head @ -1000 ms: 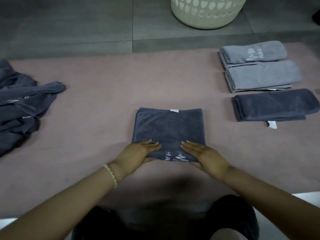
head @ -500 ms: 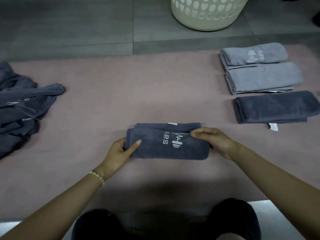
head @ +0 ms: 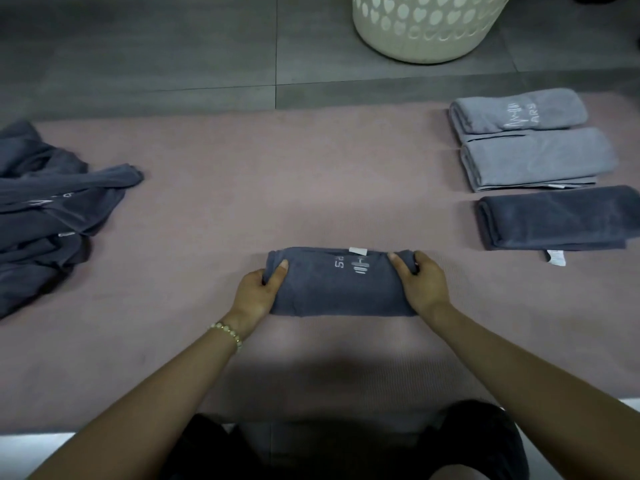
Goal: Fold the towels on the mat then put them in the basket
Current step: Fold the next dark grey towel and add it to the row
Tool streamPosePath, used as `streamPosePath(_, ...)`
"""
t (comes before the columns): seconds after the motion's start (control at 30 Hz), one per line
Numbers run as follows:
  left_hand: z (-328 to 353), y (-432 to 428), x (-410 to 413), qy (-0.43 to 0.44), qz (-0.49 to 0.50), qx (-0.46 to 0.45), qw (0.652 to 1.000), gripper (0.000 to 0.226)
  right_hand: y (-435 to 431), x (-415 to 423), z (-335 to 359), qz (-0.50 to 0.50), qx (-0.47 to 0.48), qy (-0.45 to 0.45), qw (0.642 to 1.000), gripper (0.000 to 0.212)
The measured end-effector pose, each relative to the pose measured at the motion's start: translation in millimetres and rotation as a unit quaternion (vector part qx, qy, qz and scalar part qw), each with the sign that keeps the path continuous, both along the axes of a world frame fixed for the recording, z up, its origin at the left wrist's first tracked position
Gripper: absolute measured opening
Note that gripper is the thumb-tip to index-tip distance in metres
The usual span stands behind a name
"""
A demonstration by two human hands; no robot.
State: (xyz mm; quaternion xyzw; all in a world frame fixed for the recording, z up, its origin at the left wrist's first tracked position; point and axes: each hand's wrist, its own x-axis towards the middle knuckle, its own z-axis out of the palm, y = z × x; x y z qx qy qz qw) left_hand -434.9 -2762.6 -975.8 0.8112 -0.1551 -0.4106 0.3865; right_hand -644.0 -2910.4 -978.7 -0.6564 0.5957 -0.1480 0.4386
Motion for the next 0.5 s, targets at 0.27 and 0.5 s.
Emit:
streamPosePath(0.27,5,27,0,-0.262,0.015,-0.149,0.953,0.023,-15,9,-6,-0.022,0.057,0.024,0.998,0.033)
streamPosePath(0.5,-5,40,-5,-0.181,0.007,-0.135,0.974,0.02,-19,12,-6,-0.029,0.066,0.031,0.997,0.037)
